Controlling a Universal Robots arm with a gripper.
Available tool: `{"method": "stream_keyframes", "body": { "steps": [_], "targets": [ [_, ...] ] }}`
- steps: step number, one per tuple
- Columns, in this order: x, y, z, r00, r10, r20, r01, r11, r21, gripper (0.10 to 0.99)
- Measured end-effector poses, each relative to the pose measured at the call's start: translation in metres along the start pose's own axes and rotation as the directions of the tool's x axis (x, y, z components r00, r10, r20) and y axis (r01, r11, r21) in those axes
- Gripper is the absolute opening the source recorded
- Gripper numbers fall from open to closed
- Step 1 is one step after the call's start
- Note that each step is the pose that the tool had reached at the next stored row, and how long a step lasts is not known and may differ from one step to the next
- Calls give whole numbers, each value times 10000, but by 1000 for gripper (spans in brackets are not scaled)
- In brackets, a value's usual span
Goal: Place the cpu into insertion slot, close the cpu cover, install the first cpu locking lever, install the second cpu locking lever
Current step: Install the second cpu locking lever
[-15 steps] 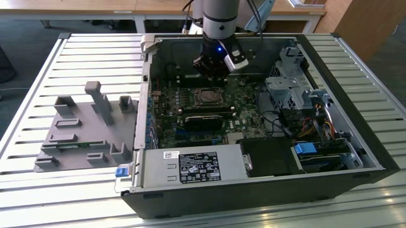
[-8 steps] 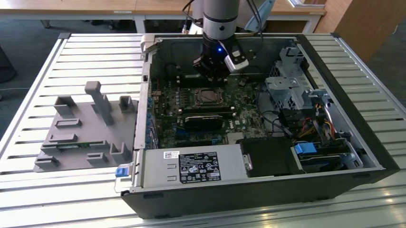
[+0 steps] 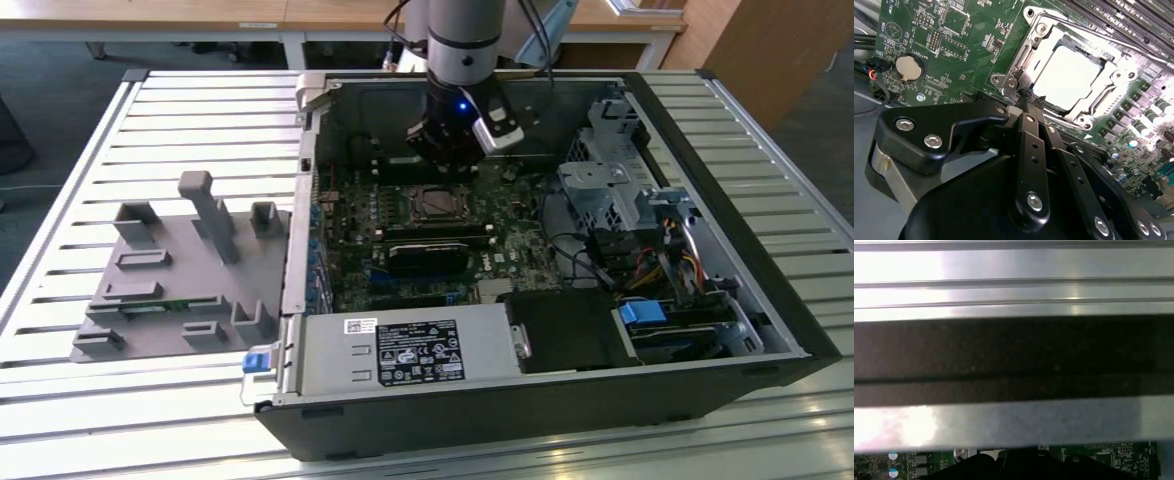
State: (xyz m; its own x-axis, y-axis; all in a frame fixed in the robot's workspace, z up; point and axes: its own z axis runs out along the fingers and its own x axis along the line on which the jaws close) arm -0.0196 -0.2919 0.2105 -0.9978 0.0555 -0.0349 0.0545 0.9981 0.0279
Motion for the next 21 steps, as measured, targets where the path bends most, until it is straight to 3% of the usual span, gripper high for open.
{"method": "stream_keyframes", "body": {
  "steps": [13,16,21],
  "targets": [
    [-4,-66,-22,10000,2,0,-2,10000,1,106],
    [-7,-66,-76,10000,0,1,0,10000,0,106],
    [-12,-61,-237,10000,0,0,0,10000,0,106]
  ]
}}
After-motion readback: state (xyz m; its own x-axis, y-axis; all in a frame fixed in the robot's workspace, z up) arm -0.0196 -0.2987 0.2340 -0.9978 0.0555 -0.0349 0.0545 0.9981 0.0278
